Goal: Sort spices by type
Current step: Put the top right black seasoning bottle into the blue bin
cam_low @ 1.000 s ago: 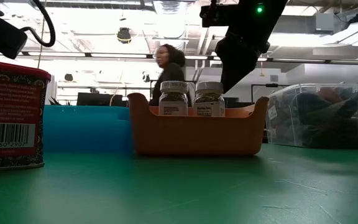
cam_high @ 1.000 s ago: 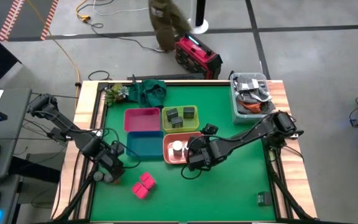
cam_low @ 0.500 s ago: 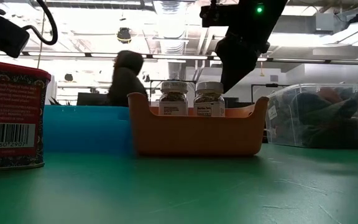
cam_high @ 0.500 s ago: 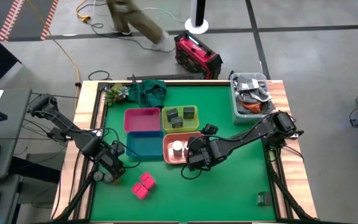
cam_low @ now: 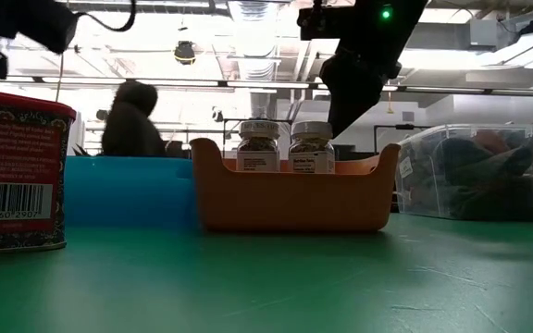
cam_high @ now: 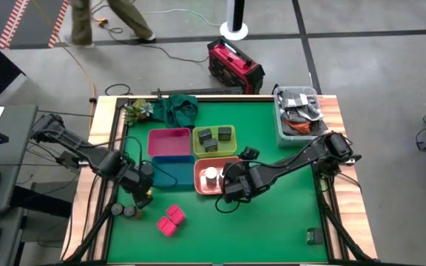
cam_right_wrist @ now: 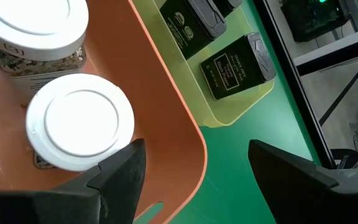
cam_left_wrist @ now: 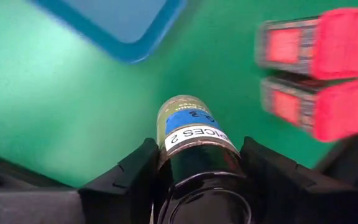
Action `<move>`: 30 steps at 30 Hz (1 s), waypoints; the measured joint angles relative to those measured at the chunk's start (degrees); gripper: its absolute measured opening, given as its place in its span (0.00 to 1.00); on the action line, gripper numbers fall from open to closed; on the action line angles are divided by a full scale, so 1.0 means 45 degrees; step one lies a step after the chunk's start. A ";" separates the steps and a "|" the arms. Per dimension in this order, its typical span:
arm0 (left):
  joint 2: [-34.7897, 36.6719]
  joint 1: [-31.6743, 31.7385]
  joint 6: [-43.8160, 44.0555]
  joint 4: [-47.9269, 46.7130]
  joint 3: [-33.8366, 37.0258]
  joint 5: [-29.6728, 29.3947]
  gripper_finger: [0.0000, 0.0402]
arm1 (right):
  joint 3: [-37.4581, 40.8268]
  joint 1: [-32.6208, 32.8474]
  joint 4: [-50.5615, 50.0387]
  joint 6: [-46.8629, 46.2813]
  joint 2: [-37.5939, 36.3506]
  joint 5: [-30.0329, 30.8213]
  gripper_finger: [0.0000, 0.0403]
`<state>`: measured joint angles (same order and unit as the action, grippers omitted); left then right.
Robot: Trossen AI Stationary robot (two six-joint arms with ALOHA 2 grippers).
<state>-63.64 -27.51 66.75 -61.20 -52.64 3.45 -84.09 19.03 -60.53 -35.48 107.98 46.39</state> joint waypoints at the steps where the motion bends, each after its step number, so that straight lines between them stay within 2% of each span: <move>1: 0.0000 0.0192 -0.0264 -0.0026 -0.0205 0.0183 0.50 | 0.0000 0.0000 0.0002 0.0000 0.0000 0.0000 0.79; 6: 0.0000 0.1164 -0.1530 -0.0395 -0.1372 0.0432 0.50 | 0.0000 0.0000 0.0042 0.0017 0.0000 0.0000 0.79; 10: 0.0005 0.2136 -0.2546 -0.1095 -0.2155 -0.0514 0.50 | 0.0000 0.0000 0.0150 0.0111 0.0000 0.0000 0.79; 13: -0.0025 0.3063 -0.3528 -0.1627 -0.2320 -0.1141 0.50 | 0.0000 0.0000 0.0620 0.0567 0.0000 0.0000 0.79; 16: -0.0123 0.4107 -0.4602 -0.1686 -0.1943 -0.1132 0.50 | 0.0000 0.0000 0.1191 0.1095 0.0000 0.0000 0.79; 23: -0.1559 0.5941 -0.7435 -0.1035 -0.1492 -0.0880 0.50 | 0.0000 -0.0010 0.1413 0.1331 0.0000 0.0000 0.79; 30: -0.3698 0.6884 -0.9721 -0.0256 -0.1492 -0.0065 0.50 | 0.0000 0.0001 0.1413 0.1268 0.0000 -0.0005 0.79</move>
<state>-80.28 3.47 23.00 -62.36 -59.35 3.16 -84.09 19.03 -54.18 -29.78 107.98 46.37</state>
